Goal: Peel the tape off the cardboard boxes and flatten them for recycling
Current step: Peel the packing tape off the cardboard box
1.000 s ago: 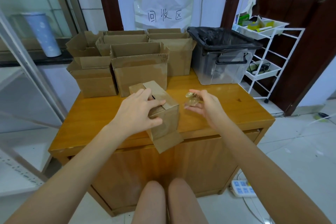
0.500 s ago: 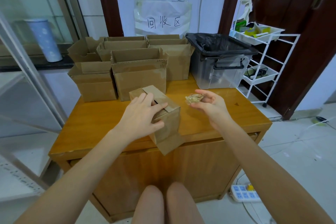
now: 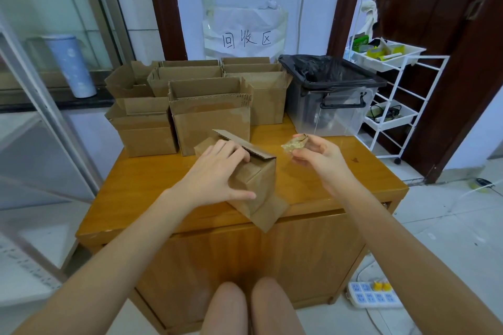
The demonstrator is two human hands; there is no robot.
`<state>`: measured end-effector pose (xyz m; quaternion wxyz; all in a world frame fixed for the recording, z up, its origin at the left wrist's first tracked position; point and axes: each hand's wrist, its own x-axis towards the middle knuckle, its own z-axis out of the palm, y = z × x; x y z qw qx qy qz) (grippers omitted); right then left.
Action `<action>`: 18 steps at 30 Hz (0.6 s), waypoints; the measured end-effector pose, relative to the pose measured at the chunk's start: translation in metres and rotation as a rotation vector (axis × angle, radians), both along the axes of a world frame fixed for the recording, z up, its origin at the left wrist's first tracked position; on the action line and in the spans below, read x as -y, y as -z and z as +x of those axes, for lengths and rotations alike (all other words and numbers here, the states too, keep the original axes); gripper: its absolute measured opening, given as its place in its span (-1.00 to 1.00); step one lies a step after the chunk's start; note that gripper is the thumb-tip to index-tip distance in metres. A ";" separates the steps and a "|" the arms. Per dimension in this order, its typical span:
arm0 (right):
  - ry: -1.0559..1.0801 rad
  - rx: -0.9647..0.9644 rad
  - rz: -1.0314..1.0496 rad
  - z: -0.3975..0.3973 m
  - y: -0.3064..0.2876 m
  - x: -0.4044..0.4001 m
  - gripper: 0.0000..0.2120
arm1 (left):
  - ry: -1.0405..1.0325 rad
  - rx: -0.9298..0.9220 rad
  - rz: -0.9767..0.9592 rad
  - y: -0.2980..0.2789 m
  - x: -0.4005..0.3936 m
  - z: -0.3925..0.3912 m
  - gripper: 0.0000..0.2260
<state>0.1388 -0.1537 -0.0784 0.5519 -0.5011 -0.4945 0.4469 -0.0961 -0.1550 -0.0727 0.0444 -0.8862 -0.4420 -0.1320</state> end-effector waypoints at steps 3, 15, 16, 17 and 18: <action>-0.021 -0.032 -0.026 0.000 -0.002 -0.002 -0.74 | 0.059 -0.038 -0.089 -0.013 -0.007 -0.004 -0.38; 0.058 -0.145 -0.041 0.008 -0.017 -0.010 -0.79 | -0.014 -0.083 0.112 -0.009 -0.014 0.020 -0.27; 0.059 -0.091 0.014 0.011 -0.016 -0.009 -0.77 | -0.030 -0.072 0.134 -0.006 -0.015 0.024 -0.26; 0.060 -0.068 0.057 0.014 -0.015 -0.009 -0.74 | -0.044 -0.065 0.164 -0.003 -0.016 0.028 -0.24; 0.063 -0.070 0.084 0.015 -0.015 -0.010 -0.71 | -0.053 -0.058 0.189 -0.001 -0.017 0.031 -0.22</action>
